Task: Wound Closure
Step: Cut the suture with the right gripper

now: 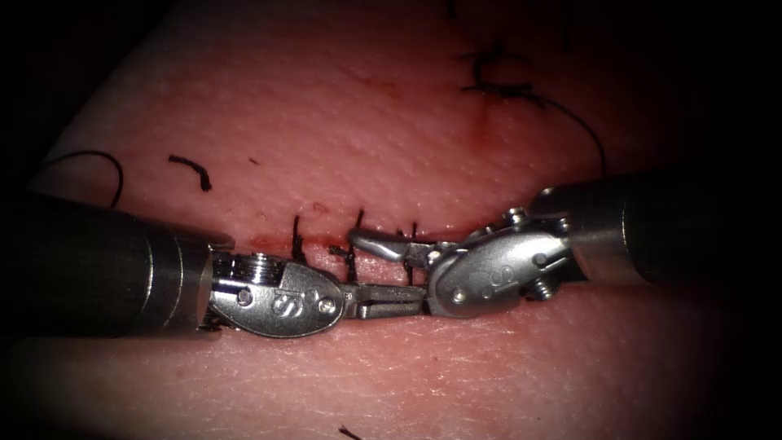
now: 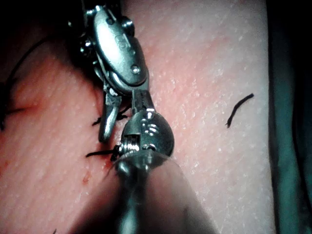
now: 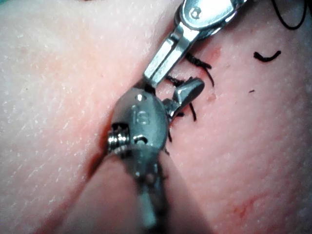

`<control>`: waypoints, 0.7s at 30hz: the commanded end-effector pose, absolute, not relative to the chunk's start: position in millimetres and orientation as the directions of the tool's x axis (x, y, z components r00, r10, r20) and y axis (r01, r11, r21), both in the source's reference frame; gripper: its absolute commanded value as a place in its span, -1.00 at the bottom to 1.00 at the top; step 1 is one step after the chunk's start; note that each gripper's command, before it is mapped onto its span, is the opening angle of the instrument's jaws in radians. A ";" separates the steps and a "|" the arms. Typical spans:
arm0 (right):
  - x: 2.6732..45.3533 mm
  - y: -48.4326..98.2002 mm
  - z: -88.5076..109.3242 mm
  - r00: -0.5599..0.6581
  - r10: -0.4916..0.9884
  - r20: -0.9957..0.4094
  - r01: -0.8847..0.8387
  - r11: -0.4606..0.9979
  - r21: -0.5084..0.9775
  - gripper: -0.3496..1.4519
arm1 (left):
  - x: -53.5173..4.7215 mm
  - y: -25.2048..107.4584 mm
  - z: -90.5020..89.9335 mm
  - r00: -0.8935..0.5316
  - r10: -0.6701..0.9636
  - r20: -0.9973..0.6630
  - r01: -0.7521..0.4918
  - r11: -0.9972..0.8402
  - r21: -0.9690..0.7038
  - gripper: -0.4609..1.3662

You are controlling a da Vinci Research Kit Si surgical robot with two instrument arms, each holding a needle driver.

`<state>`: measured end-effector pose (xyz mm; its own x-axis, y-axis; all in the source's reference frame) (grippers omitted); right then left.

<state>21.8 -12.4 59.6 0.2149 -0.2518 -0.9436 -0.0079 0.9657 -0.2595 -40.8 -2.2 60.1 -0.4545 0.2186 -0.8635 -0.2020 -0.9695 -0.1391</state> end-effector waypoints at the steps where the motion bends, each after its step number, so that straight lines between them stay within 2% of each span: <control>1: 21.8 -12.4 59.5 0.214 -0.252 -0.944 -0.006 0.966 -0.259 0.61 | -40.8 -2.3 60.1 -0.454 0.218 -0.864 -0.199 -0.970 -0.140 -0.88; 14: 22.4 -12.5 59.7 0.211 -0.254 -0.944 -0.012 0.965 -0.263 0.56 | -40.8 -2.8 60.1 -0.454 0.214 -0.865 -0.197 -0.971 -0.137 -0.88; 20: 22.7 -12.7 59.9 0.212 -0.257 -0.943 -0.012 0.964 -0.265 0.23 | -40.7 -2.8 60.1 -0.454 0.213 -0.865 -0.196 -0.971 -0.136 -0.88; 21: 22.7 -12.7 59.9 0.211 -0.257 -0.943 -0.011 0.964 -0.265 0.08 | -40.7 -2.9 60.1 -0.454 0.213 -0.865 -0.196 -0.971 -0.136 -0.88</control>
